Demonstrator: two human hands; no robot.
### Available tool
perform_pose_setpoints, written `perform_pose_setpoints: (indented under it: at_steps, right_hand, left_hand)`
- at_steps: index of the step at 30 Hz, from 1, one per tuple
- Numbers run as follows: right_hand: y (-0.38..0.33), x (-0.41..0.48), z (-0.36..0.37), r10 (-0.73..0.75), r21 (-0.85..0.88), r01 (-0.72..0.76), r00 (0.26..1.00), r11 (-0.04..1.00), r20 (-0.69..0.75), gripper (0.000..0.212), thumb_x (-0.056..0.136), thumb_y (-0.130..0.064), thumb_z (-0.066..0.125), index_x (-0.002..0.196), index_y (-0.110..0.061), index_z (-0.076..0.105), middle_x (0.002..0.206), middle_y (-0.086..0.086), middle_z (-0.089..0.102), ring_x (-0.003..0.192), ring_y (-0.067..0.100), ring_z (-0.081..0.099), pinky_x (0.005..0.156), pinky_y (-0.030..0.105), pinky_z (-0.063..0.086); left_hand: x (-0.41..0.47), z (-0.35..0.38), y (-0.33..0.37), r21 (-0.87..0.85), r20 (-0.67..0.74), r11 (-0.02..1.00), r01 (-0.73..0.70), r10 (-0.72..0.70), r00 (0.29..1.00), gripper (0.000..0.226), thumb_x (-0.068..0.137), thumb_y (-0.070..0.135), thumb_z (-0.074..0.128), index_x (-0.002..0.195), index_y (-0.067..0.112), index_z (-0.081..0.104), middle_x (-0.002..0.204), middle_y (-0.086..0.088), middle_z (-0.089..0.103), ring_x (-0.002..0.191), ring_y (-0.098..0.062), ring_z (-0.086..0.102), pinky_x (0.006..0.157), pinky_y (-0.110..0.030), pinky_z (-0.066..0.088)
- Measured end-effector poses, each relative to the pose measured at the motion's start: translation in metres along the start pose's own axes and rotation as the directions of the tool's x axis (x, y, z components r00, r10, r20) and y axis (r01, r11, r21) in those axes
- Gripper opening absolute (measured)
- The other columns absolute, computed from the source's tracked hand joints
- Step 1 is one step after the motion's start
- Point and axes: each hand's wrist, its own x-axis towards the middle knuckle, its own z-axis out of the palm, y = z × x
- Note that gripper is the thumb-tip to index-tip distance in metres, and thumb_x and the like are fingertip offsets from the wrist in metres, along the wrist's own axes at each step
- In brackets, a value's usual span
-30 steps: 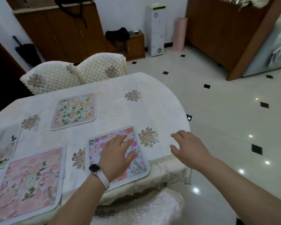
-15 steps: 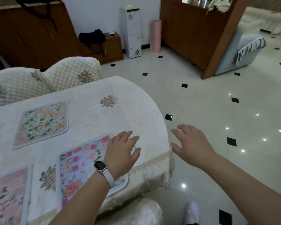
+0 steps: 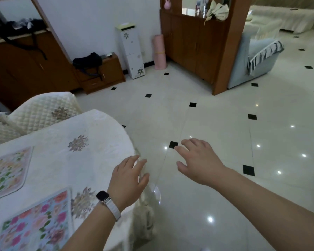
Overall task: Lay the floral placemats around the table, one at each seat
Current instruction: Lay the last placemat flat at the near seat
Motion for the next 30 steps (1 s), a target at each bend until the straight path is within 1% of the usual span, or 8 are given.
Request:
perform_pose_setpoints:
  at_steps: [2, 5, 9, 13, 16, 20, 25, 30]
  right_hand:
    - [0.026, 0.002, -0.008, 0.018, 0.023, -0.017, 1.000, 1.000, -0.013, 0.050, 0.092, -0.045, 0.046, 0.136, -0.021, 0.051, 0.142, 0.005, 0.049, 0.133, 0.030, 0.039, 0.109, 0.045, 0.029]
    - [0.057, 0.006, -0.017, 0.031, 0.048, -0.029, 0.999, 0.998, -0.038, 0.049, 0.092, -0.045, 0.044, 0.135, -0.022, 0.050, 0.141, 0.002, 0.049, 0.130, 0.028, 0.040, 0.108, 0.043, 0.029]
    - [0.099, 0.021, -0.026, 0.077, 0.056, -0.073, 0.994, 0.996, -0.077, 0.047, 0.092, -0.043, 0.046, 0.134, -0.024, 0.050, 0.138, 0.000, 0.050, 0.126, 0.026, 0.043, 0.104, 0.040, 0.030]
    - [0.132, 0.045, -0.023, 0.103, 0.050, -0.100, 0.993, 0.994, -0.058, 0.049, 0.092, -0.044, 0.046, 0.137, -0.024, 0.049, 0.138, -0.001, 0.050, 0.126, 0.025, 0.043, 0.103, 0.040, 0.032]
    - [0.151, 0.073, -0.016, 0.106, 0.026, -0.105, 0.994, 0.994, -0.020, 0.051, 0.092, -0.046, 0.046, 0.138, -0.025, 0.047, 0.139, -0.001, 0.050, 0.126, 0.024, 0.043, 0.102, 0.040, 0.033]
    - [0.175, 0.133, -0.005, 0.122, 0.010, -0.122, 0.992, 0.992, 0.008, 0.053, 0.092, -0.048, 0.043, 0.141, -0.026, 0.044, 0.146, -0.001, 0.044, 0.130, 0.024, 0.040, 0.105, 0.040, 0.031]
    - [0.197, 0.242, 0.002, 0.087, -0.023, -0.087, 0.996, 0.996, 0.036, 0.054, 0.093, -0.049, 0.042, 0.142, -0.027, 0.042, 0.148, -0.002, 0.042, 0.133, 0.023, 0.038, 0.108, 0.039, 0.029]
    - [0.193, 0.356, -0.007, 0.038, -0.008, -0.037, 0.999, 0.999, 0.035, 0.053, 0.093, -0.048, 0.044, 0.142, -0.026, 0.044, 0.147, -0.002, 0.044, 0.133, 0.022, 0.040, 0.107, 0.039, 0.031]
  left_hand:
    - [0.021, 0.002, 0.021, 0.004, 0.014, 1.000, -0.006, 0.006, 1.000, 0.049, 0.090, 0.048, 0.046, 0.134, 0.028, 0.052, 0.144, -0.001, 0.048, 0.134, -0.023, 0.040, 0.104, -0.042, 0.036]
    - [0.053, 0.004, 0.044, 0.022, 0.018, 0.999, -0.039, 0.038, 0.999, 0.049, 0.090, 0.048, 0.049, 0.136, 0.029, 0.049, 0.147, -0.001, 0.044, 0.136, -0.022, 0.037, 0.105, -0.041, 0.035]
    - [0.098, 0.003, 0.062, 0.049, -0.014, 0.996, -0.076, 0.077, 0.997, 0.049, 0.089, 0.046, 0.054, 0.134, 0.027, 0.052, 0.145, -0.002, 0.048, 0.133, -0.025, 0.042, 0.103, -0.045, 0.037]
    - [0.143, 0.005, 0.059, 0.077, -0.052, 0.992, -0.097, 0.101, 0.994, 0.047, 0.087, 0.043, 0.061, 0.130, 0.023, 0.057, 0.138, -0.006, 0.055, 0.127, -0.028, 0.049, 0.099, -0.048, 0.041]
    - [0.184, 0.013, 0.046, 0.068, -0.058, 0.995, -0.076, 0.079, 0.995, 0.047, 0.087, 0.042, 0.061, 0.130, 0.023, 0.058, 0.138, -0.005, 0.055, 0.127, -0.028, 0.048, 0.101, -0.047, 0.039]
    - [0.248, 0.034, 0.027, 0.014, -0.051, 0.999, -0.043, 0.043, 0.998, 0.047, 0.088, 0.043, 0.060, 0.131, 0.025, 0.056, 0.140, -0.003, 0.053, 0.129, -0.024, 0.046, 0.102, -0.045, 0.038]
    - [0.342, 0.048, -0.013, -0.051, -0.072, 0.999, -0.014, 0.011, 0.997, 0.046, 0.087, 0.043, 0.059, 0.130, 0.025, 0.057, 0.137, -0.003, 0.056, 0.126, -0.023, 0.049, 0.099, -0.046, 0.043]
    - [0.420, 0.040, -0.064, -0.064, -0.067, 0.998, -0.011, 0.006, 0.998, 0.046, 0.088, 0.043, 0.059, 0.130, 0.025, 0.057, 0.137, -0.003, 0.055, 0.127, -0.023, 0.048, 0.101, -0.045, 0.039]
